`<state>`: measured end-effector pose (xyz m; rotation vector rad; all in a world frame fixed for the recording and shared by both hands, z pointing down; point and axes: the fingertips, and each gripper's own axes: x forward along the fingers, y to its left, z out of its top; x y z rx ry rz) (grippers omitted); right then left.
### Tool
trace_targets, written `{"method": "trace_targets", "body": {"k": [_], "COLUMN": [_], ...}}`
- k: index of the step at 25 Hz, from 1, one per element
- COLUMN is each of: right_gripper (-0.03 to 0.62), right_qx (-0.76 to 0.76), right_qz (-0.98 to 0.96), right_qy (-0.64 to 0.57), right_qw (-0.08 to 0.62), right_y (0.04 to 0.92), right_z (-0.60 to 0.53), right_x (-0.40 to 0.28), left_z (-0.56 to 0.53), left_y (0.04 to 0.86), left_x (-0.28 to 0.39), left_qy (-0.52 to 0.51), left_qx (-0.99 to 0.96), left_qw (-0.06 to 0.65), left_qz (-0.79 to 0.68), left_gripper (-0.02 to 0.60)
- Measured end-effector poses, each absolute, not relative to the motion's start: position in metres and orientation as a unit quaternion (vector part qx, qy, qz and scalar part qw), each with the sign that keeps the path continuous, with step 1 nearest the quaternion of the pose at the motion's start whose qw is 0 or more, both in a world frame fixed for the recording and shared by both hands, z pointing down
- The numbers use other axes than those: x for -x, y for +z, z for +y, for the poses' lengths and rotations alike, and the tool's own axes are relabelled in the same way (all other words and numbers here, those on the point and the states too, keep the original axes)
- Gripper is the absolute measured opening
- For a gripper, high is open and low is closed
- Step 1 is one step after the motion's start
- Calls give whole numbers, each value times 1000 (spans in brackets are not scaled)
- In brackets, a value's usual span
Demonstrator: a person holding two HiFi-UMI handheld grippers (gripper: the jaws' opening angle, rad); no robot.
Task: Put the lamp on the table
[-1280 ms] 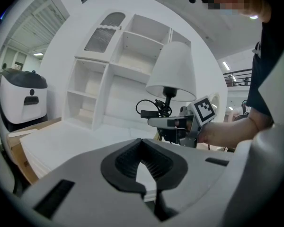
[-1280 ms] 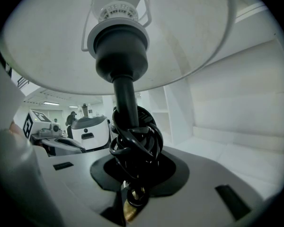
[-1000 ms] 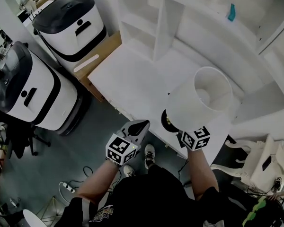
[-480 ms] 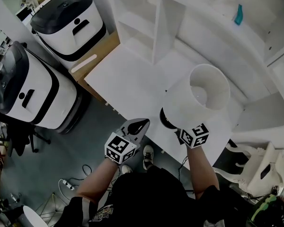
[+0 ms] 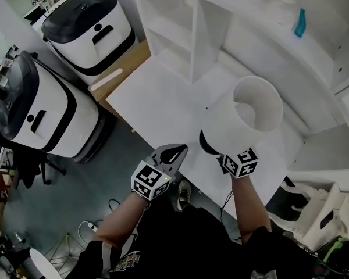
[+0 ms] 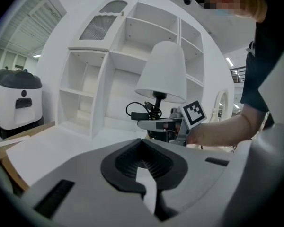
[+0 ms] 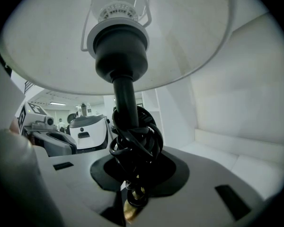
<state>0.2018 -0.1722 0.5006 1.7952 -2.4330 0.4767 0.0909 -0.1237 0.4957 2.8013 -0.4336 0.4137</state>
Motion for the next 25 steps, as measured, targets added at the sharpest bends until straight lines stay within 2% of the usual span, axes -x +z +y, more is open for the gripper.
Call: {"method": "trace_targets", "body": {"k": [25], "right_gripper": [103], "right_qx": [-633], "right_qz": [-758], "right_qy": [153], "right_qw": [37], "right_y": [515], "right_z": [-237], "right_x": [-225], "left_z": [-191], "left_y": [511], "left_x": [-126], "left_qy": [157], "left_qx": [-977], "left_qw": [134], "left_qz": [-48], "left_gripper": [6]}}
